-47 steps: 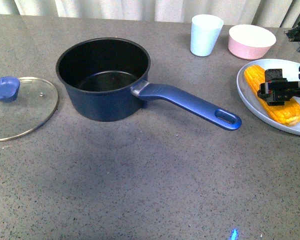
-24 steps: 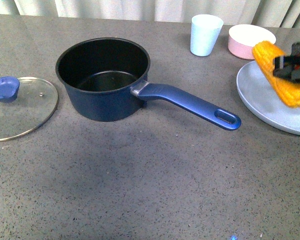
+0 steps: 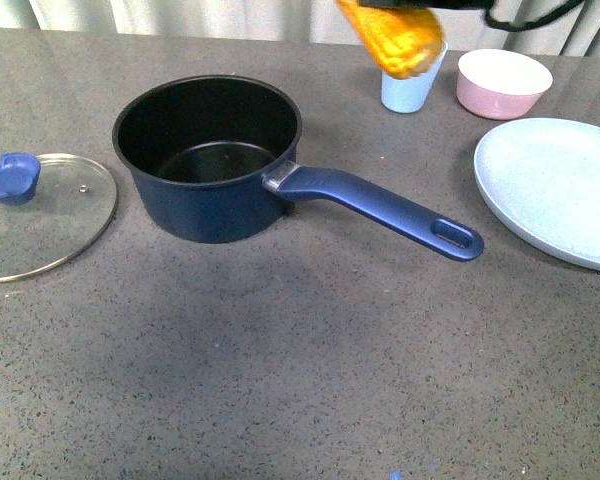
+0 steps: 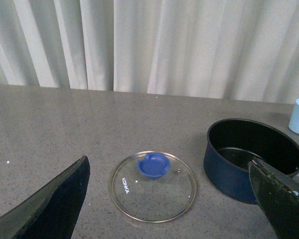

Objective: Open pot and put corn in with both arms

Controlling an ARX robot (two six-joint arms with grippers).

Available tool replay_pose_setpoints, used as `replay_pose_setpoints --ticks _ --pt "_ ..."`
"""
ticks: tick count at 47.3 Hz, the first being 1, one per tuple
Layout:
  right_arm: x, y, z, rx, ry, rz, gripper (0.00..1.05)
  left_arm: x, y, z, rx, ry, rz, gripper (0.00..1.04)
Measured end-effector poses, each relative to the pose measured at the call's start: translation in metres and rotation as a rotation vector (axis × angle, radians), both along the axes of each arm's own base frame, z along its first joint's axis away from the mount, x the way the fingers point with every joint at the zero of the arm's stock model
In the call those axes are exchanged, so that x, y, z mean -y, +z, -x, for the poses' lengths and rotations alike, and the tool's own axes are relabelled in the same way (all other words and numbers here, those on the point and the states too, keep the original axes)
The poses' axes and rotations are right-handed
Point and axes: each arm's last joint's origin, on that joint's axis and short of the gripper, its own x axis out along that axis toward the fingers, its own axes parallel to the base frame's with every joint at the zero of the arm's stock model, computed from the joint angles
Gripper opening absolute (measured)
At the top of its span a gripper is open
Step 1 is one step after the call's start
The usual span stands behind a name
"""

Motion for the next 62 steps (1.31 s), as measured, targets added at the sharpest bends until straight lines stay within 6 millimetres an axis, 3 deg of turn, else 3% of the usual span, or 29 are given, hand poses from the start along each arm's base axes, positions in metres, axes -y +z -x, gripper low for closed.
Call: replay_pose_setpoints --ticks 7,20,33,39,51,57,62 --pt "-0.041 -0.004 -0.008 -0.018 0.076 -0.009 0.14 0.000 0.000 0.000 0.000 0.000 0.000 0.96" --pt "-0.098 -0.024 -0.013 -0.063 0.163 0.003 0.14 0.000 0.000 0.000 0.000 0.000 0.000 0.96" --pt "-0.129 -0.043 -0.008 -0.091 0.210 0.046 0.15 0.000 0.000 0.000 0.000 0.000 0.000 0.96" --pt "-0.134 -0.045 -0.005 -0.081 0.223 0.071 0.41 0.000 0.000 0.000 0.000 0.000 0.000 0.96" --pt "-0.132 -0.055 0.000 -0.077 0.241 0.103 0.73 0.000 0.000 0.000 0.000 0.000 0.000 0.96" --pt "-0.123 -0.063 0.007 -0.085 0.232 0.106 0.95 0.000 0.000 0.000 0.000 0.000 0.000 0.96" --pt "-0.104 -0.049 0.013 -0.029 0.181 0.082 0.96 0.000 0.000 0.000 0.000 0.000 0.000 0.96"
